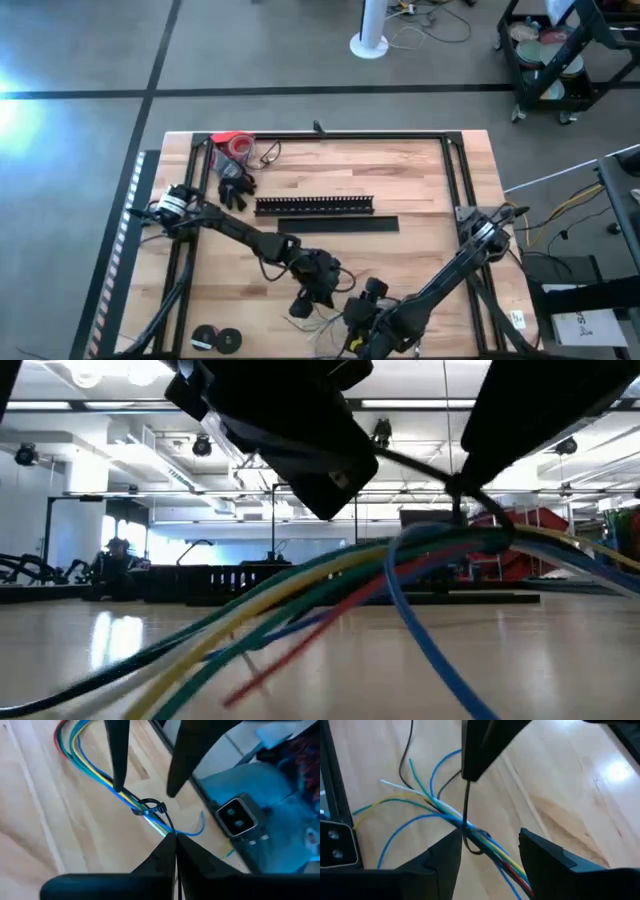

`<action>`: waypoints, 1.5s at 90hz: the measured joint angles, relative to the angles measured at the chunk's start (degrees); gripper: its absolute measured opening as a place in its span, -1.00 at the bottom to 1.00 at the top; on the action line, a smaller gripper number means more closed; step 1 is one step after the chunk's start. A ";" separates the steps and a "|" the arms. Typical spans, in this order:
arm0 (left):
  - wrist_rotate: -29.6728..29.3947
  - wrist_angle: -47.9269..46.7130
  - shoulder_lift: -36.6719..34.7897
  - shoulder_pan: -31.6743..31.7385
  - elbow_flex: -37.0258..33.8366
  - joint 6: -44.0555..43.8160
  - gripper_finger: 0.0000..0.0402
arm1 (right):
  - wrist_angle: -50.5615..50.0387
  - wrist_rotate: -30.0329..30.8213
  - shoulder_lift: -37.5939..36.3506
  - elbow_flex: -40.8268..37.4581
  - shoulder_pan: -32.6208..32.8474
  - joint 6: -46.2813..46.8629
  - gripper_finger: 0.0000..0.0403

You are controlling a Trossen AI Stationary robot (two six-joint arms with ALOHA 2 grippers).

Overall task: Ziptie cables
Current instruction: Wrap the cable wires with the black zip tie

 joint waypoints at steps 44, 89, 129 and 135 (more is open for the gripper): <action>-0.02 1.00 -0.09 0.63 0.00 -7.45 -1.00 | 5.48 3.27 2.46 -0.59 0.44 -1.02 -0.61; -0.35 6.16 -0.09 1.28 -0.02 -9.27 -1.00 | 5.32 5.38 4.48 -2.09 1.18 9.64 -0.99; -2.71 7.84 -0.09 1.51 -0.13 -7.92 -1.00 | 5.13 3.81 9.38 -2.10 2.08 13.30 -1.00; -2.71 8.00 -0.09 1.53 -0.13 -7.91 -1.00 | 5.16 3.36 9.53 -2.10 2.08 13.55 -1.00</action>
